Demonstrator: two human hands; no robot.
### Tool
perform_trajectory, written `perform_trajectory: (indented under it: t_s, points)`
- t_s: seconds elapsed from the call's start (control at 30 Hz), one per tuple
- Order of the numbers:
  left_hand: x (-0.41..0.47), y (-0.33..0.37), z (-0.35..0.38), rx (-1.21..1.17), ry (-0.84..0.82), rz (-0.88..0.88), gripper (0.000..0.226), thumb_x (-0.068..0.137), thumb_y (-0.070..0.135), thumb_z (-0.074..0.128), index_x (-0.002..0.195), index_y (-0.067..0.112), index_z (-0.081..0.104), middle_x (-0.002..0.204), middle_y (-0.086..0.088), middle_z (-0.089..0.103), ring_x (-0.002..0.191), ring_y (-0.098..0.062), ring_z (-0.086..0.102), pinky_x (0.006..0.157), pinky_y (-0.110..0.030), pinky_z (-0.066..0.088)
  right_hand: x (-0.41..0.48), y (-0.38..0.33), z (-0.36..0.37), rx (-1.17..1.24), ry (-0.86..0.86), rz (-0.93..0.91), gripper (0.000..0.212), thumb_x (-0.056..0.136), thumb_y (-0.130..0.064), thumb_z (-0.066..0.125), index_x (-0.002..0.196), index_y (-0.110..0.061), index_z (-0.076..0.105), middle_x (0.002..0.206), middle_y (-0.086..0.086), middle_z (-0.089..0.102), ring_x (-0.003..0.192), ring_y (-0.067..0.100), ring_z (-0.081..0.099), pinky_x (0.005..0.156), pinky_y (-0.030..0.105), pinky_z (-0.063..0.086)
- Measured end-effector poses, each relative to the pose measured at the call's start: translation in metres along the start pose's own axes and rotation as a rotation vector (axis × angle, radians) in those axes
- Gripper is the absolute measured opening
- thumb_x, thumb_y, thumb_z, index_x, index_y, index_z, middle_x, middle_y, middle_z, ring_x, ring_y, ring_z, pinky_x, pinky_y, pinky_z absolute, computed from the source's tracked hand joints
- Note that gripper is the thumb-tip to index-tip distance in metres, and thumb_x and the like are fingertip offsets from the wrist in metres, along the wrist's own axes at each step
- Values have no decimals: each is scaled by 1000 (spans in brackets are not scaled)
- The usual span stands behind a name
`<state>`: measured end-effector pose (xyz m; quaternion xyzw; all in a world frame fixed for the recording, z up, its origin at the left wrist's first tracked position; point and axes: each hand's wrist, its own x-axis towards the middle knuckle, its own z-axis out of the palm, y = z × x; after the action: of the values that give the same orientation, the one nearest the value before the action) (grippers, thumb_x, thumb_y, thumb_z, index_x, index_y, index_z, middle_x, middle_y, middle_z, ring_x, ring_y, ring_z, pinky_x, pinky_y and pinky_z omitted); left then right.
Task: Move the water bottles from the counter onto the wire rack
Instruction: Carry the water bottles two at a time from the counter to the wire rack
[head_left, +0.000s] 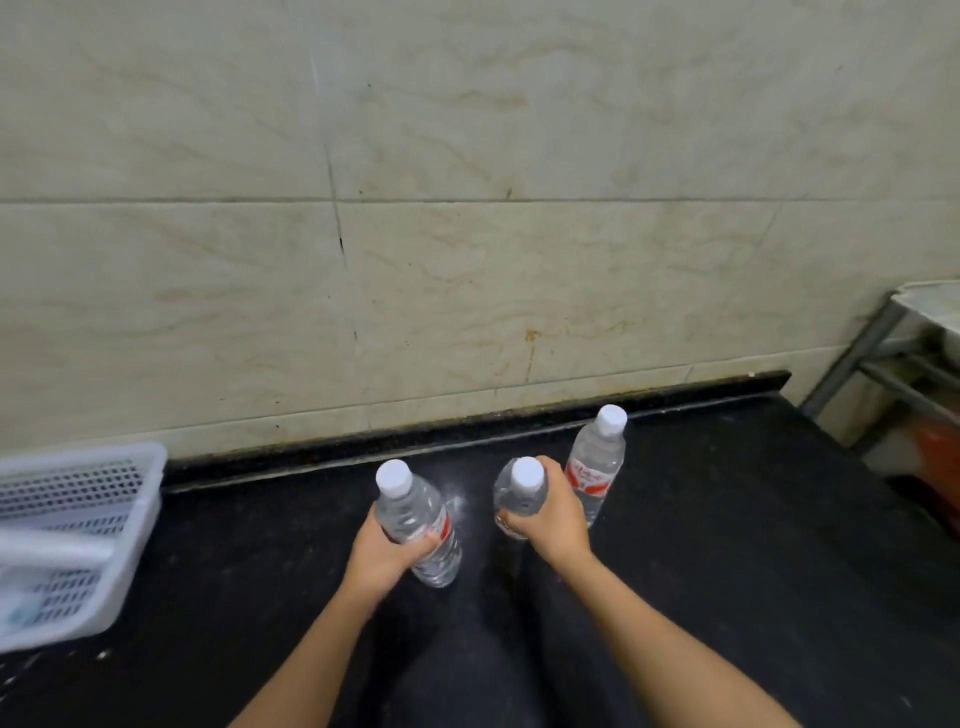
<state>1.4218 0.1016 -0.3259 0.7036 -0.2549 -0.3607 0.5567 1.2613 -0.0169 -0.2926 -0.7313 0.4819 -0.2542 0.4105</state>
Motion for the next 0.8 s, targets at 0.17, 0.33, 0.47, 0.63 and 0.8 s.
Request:
perform_trajectory:
  t_s: [0.17,0.33,0.47,0.63,0.8]
  points:
    - [-68,-27,-7,-8,-100,37,62,50,16,84,105,12,56,96,-2,68,76,0,67,65,-13,52,-52,3,-23,120,63,93,66,63,-14,82,118,-19,45,103,-3,56,96,14,54,81,24,40]
    - [-106,-35,9,43,-174,42,68,35,39,77,97,29,54,97,4,67,88,-13,63,80,-28,50,-115,27,-40,157,158,177,67,59,-15,85,114,-16,47,106,0,60,101,18,58,86,29,45]
    - [-137,-37,32,39,-204,50,57,36,36,80,87,31,54,89,7,67,79,-10,62,70,-17,50,-168,52,-68,192,232,268,64,56,-17,85,111,-15,52,105,3,64,98,20,62,83,30,48]
    - [-178,-32,74,18,-285,64,66,44,23,83,105,15,60,97,-4,70,84,-15,65,70,-21,50,-223,83,-120,268,375,375,59,53,-13,85,102,-17,52,102,6,65,96,24,63,90,43,51]
    - [-219,-7,144,54,-459,158,58,51,12,84,103,17,58,94,3,69,74,2,66,64,-13,52,-271,114,-191,339,527,364,59,59,-1,81,108,-10,49,107,14,63,97,28,62,89,43,51]
